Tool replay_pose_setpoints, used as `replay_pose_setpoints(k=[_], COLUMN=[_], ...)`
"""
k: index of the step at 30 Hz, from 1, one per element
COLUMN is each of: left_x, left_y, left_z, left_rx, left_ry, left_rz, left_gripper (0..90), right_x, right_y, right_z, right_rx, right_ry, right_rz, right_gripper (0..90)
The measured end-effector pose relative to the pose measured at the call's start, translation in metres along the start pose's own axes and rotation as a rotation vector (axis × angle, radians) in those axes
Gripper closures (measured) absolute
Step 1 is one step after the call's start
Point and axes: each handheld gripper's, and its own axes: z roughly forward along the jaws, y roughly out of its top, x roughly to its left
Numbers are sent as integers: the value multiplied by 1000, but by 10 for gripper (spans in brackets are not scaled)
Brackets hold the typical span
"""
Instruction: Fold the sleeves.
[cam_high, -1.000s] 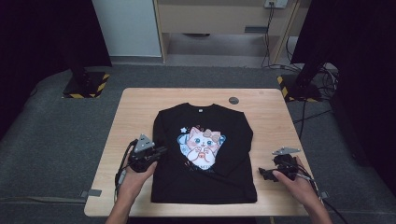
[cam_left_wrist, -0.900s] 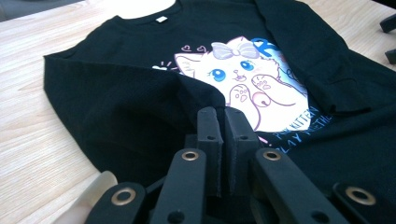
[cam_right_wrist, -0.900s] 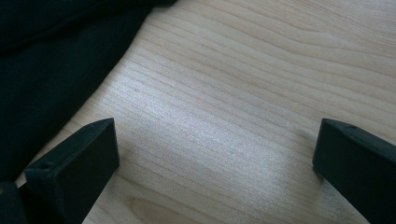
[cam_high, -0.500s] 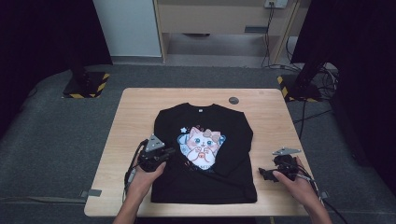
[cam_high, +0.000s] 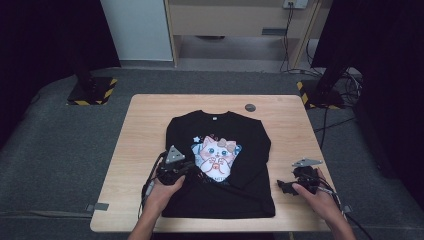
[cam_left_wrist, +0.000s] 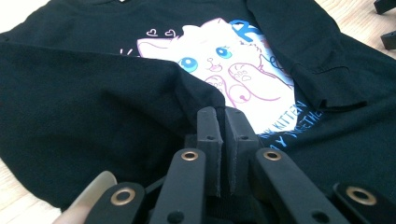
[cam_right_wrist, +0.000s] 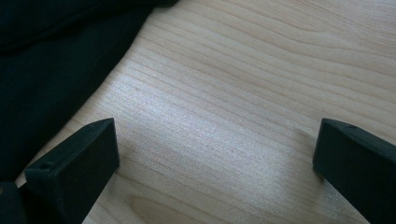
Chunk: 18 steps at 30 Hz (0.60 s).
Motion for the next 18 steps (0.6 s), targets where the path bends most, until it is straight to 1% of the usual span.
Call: replay_pose_setpoints(k=[5,9,14,18], left_x=[-1,-2,0,-1], left_y=[-2,-3,-6,-7], left_z=[6,10,13,15], left_rx=[5,11,15,11], left_ry=[-6,-5,-11,-26], left_rz=[-10,-8,-23,-38], left_gripper=[861,858,854,835], right_x=[0,0,0,0], right_y=[0,0,0,-1], right_z=[0,-1,-1,-1], right_rx=[4,4,6,5], right_ry=[1,3,5,4], right_rz=[0,-2,-4,-2], right_gripper=[4,3,4,4])
